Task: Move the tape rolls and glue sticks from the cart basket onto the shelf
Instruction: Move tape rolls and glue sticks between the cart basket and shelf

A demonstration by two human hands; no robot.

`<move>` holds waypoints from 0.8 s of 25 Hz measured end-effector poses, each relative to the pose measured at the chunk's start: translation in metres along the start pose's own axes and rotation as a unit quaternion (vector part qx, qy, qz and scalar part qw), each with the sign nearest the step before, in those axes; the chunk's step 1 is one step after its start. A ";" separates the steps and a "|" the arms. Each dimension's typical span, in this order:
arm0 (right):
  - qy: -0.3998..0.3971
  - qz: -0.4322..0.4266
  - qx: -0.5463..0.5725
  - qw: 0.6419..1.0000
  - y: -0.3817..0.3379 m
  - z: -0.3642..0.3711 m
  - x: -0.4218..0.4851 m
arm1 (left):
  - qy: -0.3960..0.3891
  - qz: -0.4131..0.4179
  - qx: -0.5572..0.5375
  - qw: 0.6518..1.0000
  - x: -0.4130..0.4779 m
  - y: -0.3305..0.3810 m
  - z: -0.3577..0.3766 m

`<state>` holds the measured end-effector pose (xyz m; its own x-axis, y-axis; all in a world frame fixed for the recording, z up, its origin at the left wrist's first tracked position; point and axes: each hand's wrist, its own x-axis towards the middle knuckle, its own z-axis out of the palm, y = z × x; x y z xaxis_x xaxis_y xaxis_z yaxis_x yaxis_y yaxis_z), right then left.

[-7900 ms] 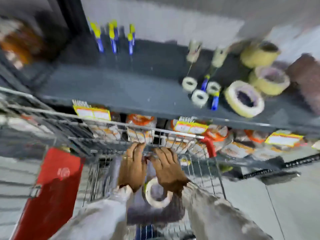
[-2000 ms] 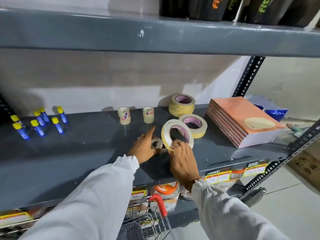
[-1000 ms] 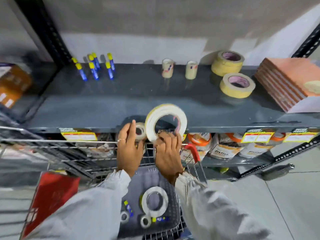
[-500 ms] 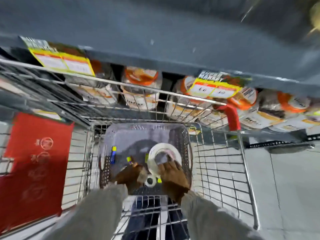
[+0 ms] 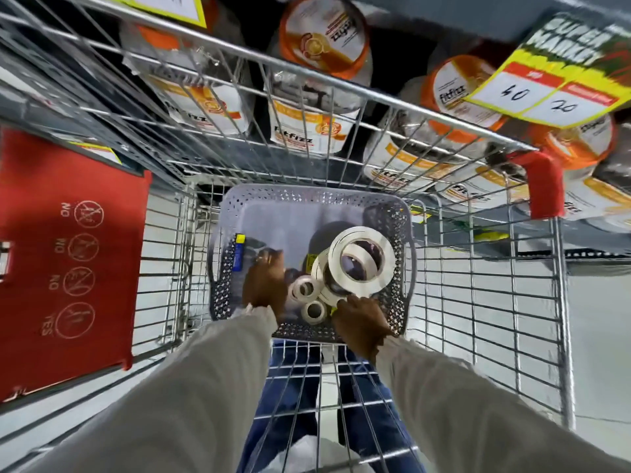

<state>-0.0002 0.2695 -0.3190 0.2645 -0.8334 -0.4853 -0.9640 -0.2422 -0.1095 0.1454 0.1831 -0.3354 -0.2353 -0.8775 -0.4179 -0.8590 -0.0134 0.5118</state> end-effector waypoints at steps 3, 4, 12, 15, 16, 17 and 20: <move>-0.114 0.018 -0.062 0.991 -0.006 -0.009 0.007 | 0.024 -0.117 -0.037 0.992 0.006 0.006 -0.003; -0.096 0.024 -0.061 0.993 -0.006 -0.006 0.011 | 0.016 -0.153 -0.049 0.987 0.008 0.006 -0.002; -0.080 0.005 -0.138 0.987 -0.006 0.003 0.020 | -0.004 -0.199 -0.108 0.974 0.021 -0.005 0.014; -0.068 0.027 -0.106 0.992 -0.011 -0.006 0.019 | -0.006 -0.167 -0.086 0.982 0.023 -0.013 0.014; -0.066 0.035 -0.093 0.993 -0.013 -0.011 0.021 | 0.000 -0.169 -0.087 0.982 0.022 -0.015 0.014; -0.083 0.045 -0.076 0.993 -0.015 -0.015 0.022 | 0.013 -0.169 -0.098 0.981 0.021 -0.015 0.012; -0.031 0.056 0.009 0.998 -0.013 -0.013 0.021 | 0.021 -0.146 -0.098 0.984 0.014 -0.009 0.007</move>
<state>0.0182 0.2485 -0.3163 0.1538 -0.8223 -0.5479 -0.9879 -0.1402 -0.0669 0.1464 0.1745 -0.3511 0.0314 -0.8419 -0.5387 -0.7823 -0.3562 0.5110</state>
